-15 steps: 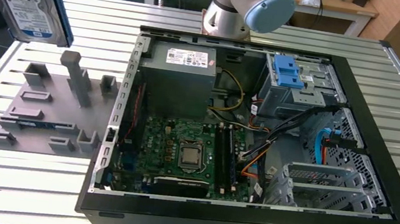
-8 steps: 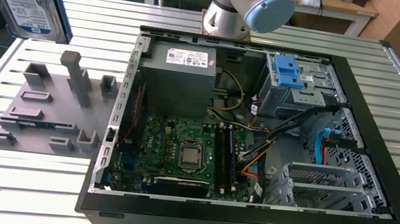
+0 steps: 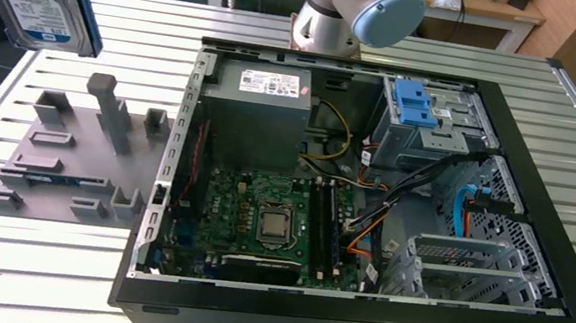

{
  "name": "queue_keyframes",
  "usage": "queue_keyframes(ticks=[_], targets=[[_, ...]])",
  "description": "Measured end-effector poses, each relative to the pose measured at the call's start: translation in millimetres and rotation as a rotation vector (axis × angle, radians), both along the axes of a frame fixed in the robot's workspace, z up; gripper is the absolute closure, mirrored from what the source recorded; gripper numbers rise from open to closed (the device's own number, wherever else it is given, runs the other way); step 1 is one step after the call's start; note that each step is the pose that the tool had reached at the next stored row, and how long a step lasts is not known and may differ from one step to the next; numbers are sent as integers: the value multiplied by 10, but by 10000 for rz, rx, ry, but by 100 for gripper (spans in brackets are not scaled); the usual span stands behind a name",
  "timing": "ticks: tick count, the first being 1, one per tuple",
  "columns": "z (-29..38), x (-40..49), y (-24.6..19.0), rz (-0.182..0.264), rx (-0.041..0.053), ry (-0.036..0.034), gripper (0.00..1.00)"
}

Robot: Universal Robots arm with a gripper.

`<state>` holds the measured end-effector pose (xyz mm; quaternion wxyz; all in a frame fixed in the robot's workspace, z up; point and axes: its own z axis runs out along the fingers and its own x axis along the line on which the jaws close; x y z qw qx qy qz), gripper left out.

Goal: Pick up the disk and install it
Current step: 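Pick up the disk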

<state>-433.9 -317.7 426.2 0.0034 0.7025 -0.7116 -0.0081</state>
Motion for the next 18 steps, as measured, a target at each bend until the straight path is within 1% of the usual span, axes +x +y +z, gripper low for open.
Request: queue_keyframes(ticks=[10,18], targets=[[121,0,0,-1,0,-1,64],[244,-2,2,-1,0,-9,64]])
